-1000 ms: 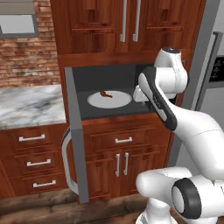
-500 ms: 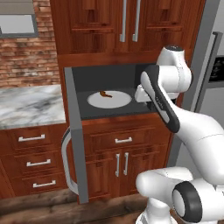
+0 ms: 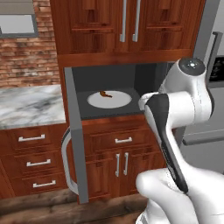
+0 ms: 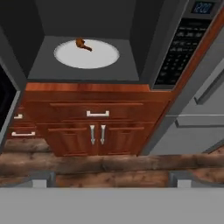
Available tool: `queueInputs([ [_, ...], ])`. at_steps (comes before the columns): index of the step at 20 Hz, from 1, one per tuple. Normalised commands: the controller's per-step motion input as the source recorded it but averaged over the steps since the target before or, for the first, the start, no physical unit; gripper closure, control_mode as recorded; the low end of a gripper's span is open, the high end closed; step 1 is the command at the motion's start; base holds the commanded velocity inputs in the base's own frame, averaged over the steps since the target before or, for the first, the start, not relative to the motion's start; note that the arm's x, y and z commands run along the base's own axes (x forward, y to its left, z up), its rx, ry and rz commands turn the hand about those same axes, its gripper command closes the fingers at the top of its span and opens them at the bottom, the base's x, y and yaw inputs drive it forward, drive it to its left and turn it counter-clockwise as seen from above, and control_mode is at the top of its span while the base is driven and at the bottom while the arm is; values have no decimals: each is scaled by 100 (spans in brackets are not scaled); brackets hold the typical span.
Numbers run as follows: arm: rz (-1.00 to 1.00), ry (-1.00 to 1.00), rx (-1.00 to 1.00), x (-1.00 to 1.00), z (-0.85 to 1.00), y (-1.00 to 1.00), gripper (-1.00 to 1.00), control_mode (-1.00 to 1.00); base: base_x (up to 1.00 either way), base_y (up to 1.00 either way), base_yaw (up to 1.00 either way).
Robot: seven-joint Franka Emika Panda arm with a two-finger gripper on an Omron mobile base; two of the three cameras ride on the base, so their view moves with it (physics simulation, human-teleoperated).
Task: Close the microwave door.
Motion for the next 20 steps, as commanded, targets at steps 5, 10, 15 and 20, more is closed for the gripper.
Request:
queueInputs([
  [5, -17, -33, -30, -100, 28, 95, -100, -100, 0, 0, 0],
  [10, -9, -13, -30, -99, 4, 100, -100, -100, 0, 0, 0],
  [15, -1, 20, -45, -67, 0, 100, -100, -100, 0, 0, 0],
  [20, -1, 26, -54, -39, -15, 100, -100, -100, 0, 0, 0],
])
